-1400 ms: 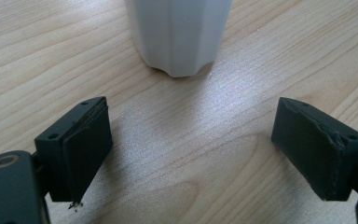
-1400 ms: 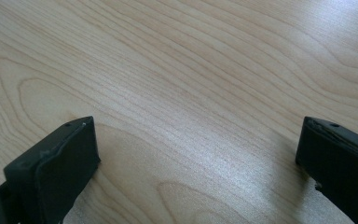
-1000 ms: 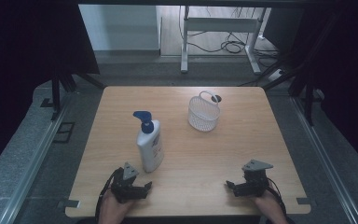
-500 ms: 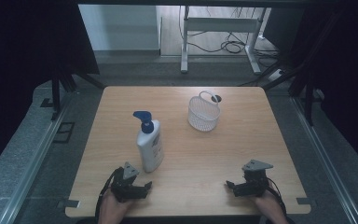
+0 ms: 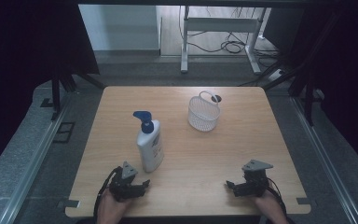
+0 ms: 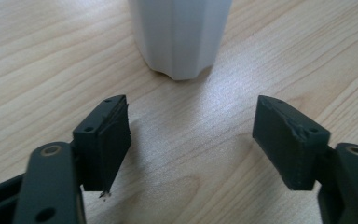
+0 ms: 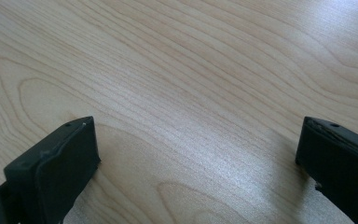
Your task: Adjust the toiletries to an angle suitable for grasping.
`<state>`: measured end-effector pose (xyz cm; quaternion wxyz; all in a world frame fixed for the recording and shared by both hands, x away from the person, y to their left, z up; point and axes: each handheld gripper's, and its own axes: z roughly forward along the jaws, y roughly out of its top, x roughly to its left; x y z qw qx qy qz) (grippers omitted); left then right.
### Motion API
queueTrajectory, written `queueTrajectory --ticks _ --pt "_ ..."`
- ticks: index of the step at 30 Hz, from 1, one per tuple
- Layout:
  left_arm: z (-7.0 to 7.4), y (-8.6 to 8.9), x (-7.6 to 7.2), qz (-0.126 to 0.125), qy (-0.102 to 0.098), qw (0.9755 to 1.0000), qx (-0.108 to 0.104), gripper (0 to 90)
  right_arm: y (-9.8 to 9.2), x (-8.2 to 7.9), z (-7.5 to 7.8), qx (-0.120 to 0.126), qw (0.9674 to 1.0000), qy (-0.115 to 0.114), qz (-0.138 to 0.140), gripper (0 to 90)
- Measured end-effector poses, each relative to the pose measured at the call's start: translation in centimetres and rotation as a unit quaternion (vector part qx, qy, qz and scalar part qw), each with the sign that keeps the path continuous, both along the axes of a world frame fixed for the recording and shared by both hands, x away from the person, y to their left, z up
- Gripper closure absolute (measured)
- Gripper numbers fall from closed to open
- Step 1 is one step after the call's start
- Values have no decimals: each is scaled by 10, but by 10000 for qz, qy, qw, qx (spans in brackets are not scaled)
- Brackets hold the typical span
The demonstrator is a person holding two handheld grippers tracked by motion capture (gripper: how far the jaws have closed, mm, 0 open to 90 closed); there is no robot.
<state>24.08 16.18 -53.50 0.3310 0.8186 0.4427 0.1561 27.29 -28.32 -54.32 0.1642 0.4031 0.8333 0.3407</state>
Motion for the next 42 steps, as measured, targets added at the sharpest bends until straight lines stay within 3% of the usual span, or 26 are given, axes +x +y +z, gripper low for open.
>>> queueTrajectory --ticks 18,24,33,34,42 --pt "9 13 -1 109 51 9998 -133 413 0 0 0 -1 10000 3 7 0" --pt "11 15 -1 123 32 9998 -135 523 0 0 0 -6 10000 -1 8 0" --pt "18 24 -1 224 -52 9992 -315 684 0 0 0 -6 10000 -4 15 0" --pt "19 24 -1 234 -73 9992 -329 728 0 0 0 -5 10000 -4 14 0" --pt "26 29 6 309 -289 9984 -385 830 1 1 0 -5 10000 -6 15 0"
